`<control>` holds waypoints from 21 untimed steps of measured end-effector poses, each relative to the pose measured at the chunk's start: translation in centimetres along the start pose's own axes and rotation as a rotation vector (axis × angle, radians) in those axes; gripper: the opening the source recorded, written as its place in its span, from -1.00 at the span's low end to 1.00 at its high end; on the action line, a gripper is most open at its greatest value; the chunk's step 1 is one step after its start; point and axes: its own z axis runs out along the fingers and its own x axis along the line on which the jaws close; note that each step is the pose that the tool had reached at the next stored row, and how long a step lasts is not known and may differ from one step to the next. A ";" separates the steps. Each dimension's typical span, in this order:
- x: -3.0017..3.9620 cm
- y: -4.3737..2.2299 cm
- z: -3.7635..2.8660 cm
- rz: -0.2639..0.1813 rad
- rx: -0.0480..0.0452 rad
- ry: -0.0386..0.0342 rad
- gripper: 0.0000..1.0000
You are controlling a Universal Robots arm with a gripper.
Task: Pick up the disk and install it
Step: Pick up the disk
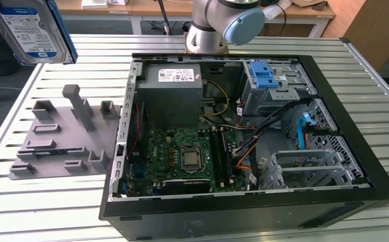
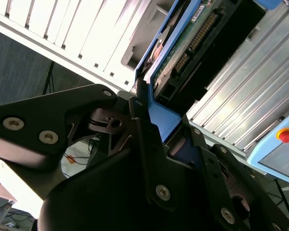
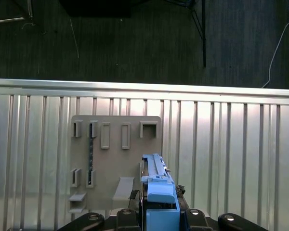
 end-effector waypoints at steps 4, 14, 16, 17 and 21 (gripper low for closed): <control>0.00 0.00 -0.12 0.000 0.0001 0.0000 -0.27; 0.00 0.00 -0.36 0.000 0.0000 0.0000 -0.27; -0.01 0.00 -0.40 0.000 0.0000 0.0000 -0.27; 0.00 0.00 -0.42 0.000 0.0000 0.0000 -0.27; -0.01 0.00 -0.50 0.000 0.0000 0.0000 -0.27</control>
